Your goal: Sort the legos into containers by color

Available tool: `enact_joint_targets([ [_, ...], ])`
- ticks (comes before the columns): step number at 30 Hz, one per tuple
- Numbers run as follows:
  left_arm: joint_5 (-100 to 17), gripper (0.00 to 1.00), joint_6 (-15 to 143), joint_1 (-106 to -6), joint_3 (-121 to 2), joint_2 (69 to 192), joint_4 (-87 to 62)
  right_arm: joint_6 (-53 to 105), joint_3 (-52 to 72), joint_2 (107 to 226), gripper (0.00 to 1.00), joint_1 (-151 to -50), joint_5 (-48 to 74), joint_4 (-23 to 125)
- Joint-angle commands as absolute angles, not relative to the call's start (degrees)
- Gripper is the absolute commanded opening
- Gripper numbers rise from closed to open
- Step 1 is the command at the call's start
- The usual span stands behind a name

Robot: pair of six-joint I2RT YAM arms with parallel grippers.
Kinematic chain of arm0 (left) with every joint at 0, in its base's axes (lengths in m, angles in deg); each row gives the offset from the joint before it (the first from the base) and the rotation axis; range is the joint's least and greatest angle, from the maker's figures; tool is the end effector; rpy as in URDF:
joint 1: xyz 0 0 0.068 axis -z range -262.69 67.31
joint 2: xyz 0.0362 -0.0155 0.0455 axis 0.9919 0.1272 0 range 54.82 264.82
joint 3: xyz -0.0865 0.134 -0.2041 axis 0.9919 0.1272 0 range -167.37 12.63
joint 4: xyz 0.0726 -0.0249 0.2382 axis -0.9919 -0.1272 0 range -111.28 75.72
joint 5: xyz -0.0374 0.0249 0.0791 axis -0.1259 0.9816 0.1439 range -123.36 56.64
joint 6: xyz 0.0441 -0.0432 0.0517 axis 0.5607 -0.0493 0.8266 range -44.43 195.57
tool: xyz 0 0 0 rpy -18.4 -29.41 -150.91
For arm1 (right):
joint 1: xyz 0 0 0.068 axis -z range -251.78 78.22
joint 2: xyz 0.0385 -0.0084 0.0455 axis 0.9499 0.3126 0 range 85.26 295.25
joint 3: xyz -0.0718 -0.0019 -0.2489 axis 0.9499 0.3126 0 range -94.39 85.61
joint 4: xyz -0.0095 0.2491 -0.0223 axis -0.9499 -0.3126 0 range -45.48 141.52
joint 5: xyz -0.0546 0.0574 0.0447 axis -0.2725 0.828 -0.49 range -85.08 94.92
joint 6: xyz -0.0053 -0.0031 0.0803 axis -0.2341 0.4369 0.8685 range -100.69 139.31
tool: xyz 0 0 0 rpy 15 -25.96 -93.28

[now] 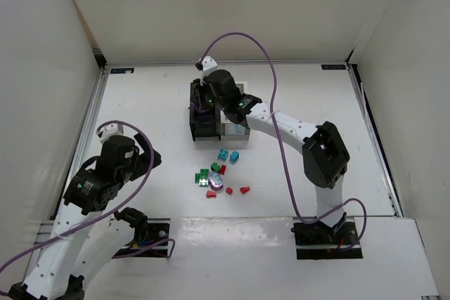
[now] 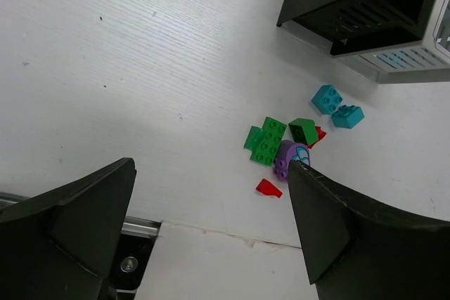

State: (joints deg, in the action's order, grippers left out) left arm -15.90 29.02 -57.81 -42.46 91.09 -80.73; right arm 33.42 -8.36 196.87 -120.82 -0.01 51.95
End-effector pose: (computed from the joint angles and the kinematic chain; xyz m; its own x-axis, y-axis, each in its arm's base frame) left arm 0.1127 -0.0292 0.2895 -0.6193 -0.4762 -0.6243 -0.3367 0.8794 -0.3368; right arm 0.3252 0.3655 0.2899 -0.3585 -0.0424 -0.9326 -0.6300 0.7482 0.2081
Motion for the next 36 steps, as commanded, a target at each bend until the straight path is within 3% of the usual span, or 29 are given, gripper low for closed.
enact_joint_targets([
  [1,-16.8,1.0,30.3,-57.8,-42.5,90.9,-81.2,30.0,-10.7,197.1,0.0,-120.0,0.5,57.3],
  [10,-17.8,1.0,31.3,-57.8,-42.1,92.7,-80.3,29.5,-8.1,198.2,0.02,-119.2,1.0,58.3],
  [13,-18.2,1.0,31.0,-57.7,-42.1,93.1,-80.4,29.6,-7.6,197.8,0.15,-119.0,1.5,58.7],
  [15,-18.3,1.0,30.9,-57.8,-42.0,93.2,-80.2,29.4,-7.0,197.2,0.31,-119.1,1.8,58.4],
  [17,-18.5,1.0,30.6,-57.8,-42.3,93.6,-80.9,29.5,-5.7,196.4,0.36,-119.2,1.1,59.1],
  [21,-18.4,1.0,30.0,-57.7,-42.0,93.5,-81.4,29.6,-4.4,194.5,0.62,-119.2,0.3,59.0],
  [30,-19.4,1.0,30.4,-57.8,-42.3,92.7,-83.0,28.7,-1.0,188.6,0.64,-120.5,-1.4,59.0],
  [36,-29.5,1.0,35.8,-57.7,-39.8,96.9,-75.7,31.9,2.2,178.0,0.78,-124.3,-16.7,48.1],
])
